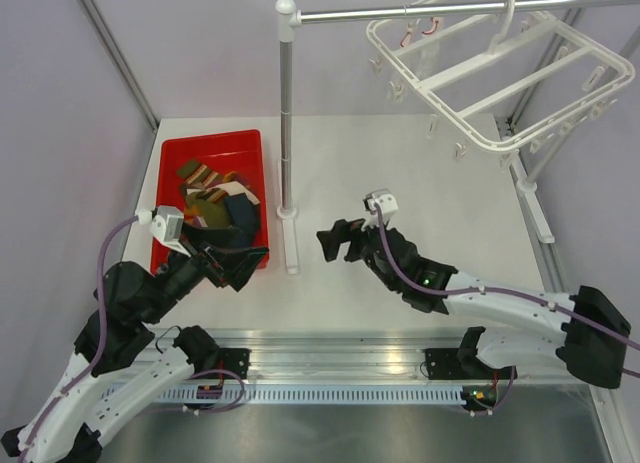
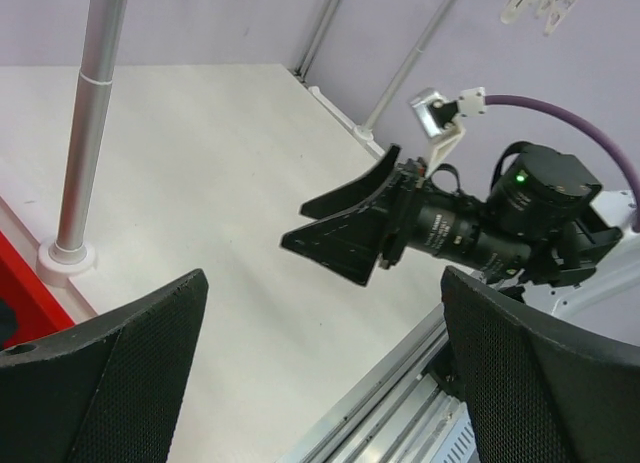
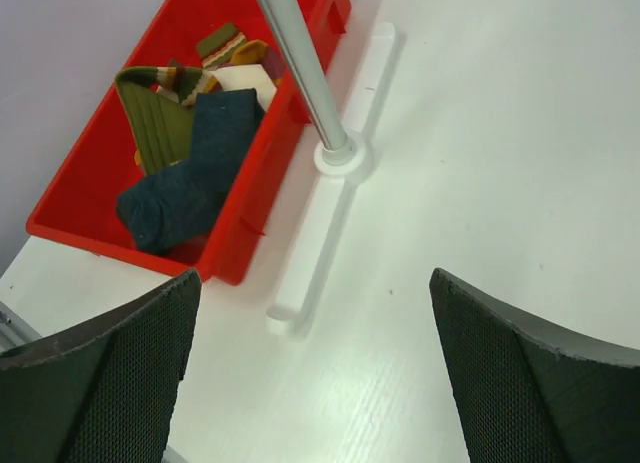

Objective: Remove the socks clipped to the hanger

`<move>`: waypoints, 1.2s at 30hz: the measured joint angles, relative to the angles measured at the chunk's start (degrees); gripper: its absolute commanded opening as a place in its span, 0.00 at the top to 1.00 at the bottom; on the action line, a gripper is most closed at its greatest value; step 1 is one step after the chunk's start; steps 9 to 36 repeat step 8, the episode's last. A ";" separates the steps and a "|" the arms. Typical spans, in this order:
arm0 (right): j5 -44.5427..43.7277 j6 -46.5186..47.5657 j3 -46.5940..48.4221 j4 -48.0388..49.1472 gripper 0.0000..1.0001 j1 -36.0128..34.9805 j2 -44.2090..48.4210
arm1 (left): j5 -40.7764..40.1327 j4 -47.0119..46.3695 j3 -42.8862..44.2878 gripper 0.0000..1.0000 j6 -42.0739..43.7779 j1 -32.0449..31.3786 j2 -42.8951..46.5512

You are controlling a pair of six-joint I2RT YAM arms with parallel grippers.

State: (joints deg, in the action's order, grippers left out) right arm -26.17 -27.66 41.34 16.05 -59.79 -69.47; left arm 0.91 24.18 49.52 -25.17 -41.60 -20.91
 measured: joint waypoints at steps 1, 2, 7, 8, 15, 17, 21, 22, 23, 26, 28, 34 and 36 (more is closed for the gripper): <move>-0.92 -0.15 -1.49 -0.61 0.02 0.00 2.12 | 0.00 0.04 -0.35 0.00 0.00 0.00 -0.11; -1.77 -0.28 -3.45 -1.22 0.02 0.00 4.72 | 0.00 0.00 -0.72 0.00 0.00 0.00 -0.24; -6.34 -0.87 -9.20 -6.14 0.02 0.00 16.00 | 0.04 0.09 -2.10 0.00 0.00 0.00 -1.77; -7.37 -0.96 -9.90 -7.02 0.02 0.00 17.88 | 0.07 0.07 -2.32 0.00 0.00 0.00 -2.08; -7.37 -0.96 -9.90 -7.02 0.02 0.00 17.88 | 0.07 0.07 -2.32 0.00 0.00 0.00 -2.08; -7.37 -0.96 -9.90 -7.02 0.02 0.00 17.88 | 0.07 0.07 -2.32 0.00 0.00 0.00 -2.08; -7.37 -0.96 -9.90 -7.02 0.02 0.00 17.88 | 0.07 0.07 -2.32 0.00 0.00 0.00 -2.08; -7.37 -0.96 -9.90 -7.02 0.02 0.00 17.88 | 0.07 0.07 -2.32 0.00 0.00 0.00 -2.08; -7.37 -0.96 -9.90 -7.02 0.02 0.00 17.88 | 0.07 0.07 -2.32 0.00 0.00 0.00 -2.08; -7.37 -0.96 -9.90 -7.02 0.02 0.00 17.88 | 0.07 0.07 -2.32 0.00 0.00 0.00 -2.08; -7.37 -0.96 -9.90 -7.02 0.02 0.00 17.88 | 0.07 0.07 -2.32 0.00 0.00 0.00 -2.08; -7.37 -0.96 -9.90 -7.02 0.02 0.00 17.88 | 0.07 0.07 -2.32 0.00 0.00 0.00 -2.08; -7.37 -0.96 -9.90 -7.02 0.02 0.00 17.88 | 0.07 0.07 -2.32 0.00 0.00 0.00 -2.08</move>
